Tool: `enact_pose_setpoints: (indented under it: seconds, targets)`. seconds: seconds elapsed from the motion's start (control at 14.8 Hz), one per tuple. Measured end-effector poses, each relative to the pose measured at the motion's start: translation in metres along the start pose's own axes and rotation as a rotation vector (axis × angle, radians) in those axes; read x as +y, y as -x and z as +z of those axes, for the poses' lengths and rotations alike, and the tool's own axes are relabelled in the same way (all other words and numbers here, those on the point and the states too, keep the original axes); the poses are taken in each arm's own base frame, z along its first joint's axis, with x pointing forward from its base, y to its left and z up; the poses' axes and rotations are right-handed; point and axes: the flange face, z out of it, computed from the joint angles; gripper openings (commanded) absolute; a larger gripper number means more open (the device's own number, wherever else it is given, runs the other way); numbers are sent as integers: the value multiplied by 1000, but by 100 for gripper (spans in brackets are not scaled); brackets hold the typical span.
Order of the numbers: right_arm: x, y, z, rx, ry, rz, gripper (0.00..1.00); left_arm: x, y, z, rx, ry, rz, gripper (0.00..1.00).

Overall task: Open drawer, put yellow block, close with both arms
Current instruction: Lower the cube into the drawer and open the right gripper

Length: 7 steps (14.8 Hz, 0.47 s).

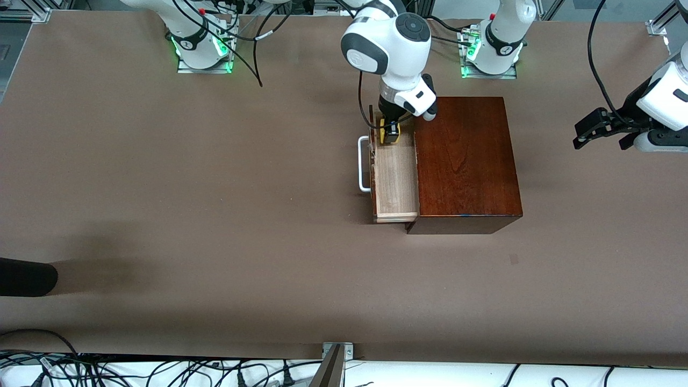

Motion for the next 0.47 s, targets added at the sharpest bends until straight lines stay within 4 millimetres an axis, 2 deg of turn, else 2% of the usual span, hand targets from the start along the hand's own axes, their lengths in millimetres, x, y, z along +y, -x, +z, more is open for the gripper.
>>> enact_pose_setpoints:
  seconds: [0.47]
  targets:
    - [-1, -2, 28, -26, 8, -24, 0, 0, 0, 0, 0, 0, 0, 100]
